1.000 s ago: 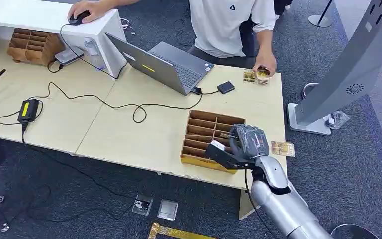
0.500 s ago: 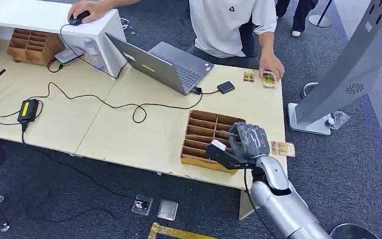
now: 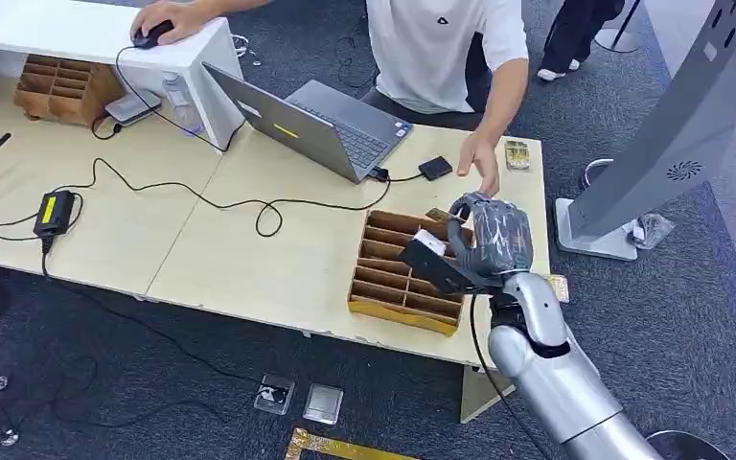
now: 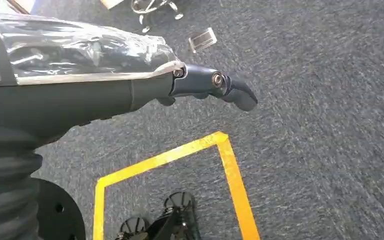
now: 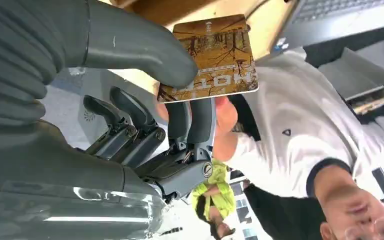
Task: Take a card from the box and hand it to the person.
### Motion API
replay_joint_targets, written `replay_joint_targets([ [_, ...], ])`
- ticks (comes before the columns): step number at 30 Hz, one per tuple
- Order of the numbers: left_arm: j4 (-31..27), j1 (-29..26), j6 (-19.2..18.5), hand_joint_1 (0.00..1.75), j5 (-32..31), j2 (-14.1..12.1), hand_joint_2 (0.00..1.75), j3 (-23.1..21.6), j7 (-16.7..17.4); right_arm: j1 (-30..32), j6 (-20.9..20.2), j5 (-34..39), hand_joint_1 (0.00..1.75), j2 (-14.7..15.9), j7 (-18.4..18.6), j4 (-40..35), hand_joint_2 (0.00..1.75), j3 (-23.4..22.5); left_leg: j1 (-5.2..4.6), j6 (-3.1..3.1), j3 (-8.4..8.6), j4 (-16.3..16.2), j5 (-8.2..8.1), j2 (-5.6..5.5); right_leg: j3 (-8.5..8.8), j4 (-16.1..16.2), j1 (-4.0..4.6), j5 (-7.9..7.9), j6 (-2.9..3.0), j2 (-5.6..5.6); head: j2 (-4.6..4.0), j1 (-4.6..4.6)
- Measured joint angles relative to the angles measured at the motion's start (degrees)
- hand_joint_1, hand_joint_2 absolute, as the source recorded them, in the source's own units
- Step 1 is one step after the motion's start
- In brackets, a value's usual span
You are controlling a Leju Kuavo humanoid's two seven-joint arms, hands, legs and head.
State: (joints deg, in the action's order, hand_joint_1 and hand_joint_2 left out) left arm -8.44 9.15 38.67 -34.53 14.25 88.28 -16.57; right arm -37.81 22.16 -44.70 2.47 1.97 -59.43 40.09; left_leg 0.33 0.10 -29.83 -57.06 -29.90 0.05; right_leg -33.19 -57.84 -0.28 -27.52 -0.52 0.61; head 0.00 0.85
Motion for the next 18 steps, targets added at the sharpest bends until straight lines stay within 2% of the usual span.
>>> replay_joint_targets([
  [12, 0.0, 0.02, 0.24, 0.0, -0.35, 0.11, 1.75, 0.0, 0.09, 0.0, 0.0, -0.18, 1.75, 0.33, 0.61, -3.41, 1.75, -0.68, 0.0, 0.0, -0.01, 0.0, 0.0, 0.0, 0.0, 0.0, 0.0, 0.0, 0.0, 0.01, 0.0, -0.02],
  [13, 0.0, 0.01, 0.24, 0.0, -0.37, 0.11, 1.75, 0.0, 0.07, 0.0, 0.0, -0.28, 1.62, 0.39, 0.7, -3.43, 1.75, -0.68, 0.0, 0.0, -0.02, 0.0, 0.0, 0.0, -0.01, 0.0, 0.0, 0.0, 0.0, 0.01, 0.0, 0.0],
  [15, 0.0, 0.02, 0.2, 0.0, -0.35, 0.11, 1.75, 0.0, 0.07, 0.01, 0.0, -0.31, 0.38, 0.42, 0.81, -3.43, 1.75, -0.77, 0.0, 0.0, -0.03, 0.0, 0.0, 0.0, -0.01, 0.0, 0.0, 0.0, 0.0, 0.01, 0.0, -0.02],
  [16, 0.0, 0.02, 0.13, 0.0, -0.35, 0.11, 1.75, 0.0, 0.04, 0.01, 0.0, -0.31, 0.0, 0.44, 0.83, -3.44, 1.75, -0.79, 0.0, 0.0, -0.04, 0.0, -0.01, -0.01, -0.03, 0.0, 0.0, 0.0, 0.0, 0.01, 0.0, -0.02],
  [18, 0.0, 0.04, -0.07, 0.0, -0.35, 0.11, 1.75, 0.0, -0.07, 0.04, 0.0, -0.33, 0.0, 0.44, 0.77, -3.52, 1.75, -0.77, 0.0, -0.01, -0.04, 0.0, -0.01, 0.0, -0.03, 0.0, 0.0, -0.01, 0.0, 0.0, 0.0, 0.0],
])
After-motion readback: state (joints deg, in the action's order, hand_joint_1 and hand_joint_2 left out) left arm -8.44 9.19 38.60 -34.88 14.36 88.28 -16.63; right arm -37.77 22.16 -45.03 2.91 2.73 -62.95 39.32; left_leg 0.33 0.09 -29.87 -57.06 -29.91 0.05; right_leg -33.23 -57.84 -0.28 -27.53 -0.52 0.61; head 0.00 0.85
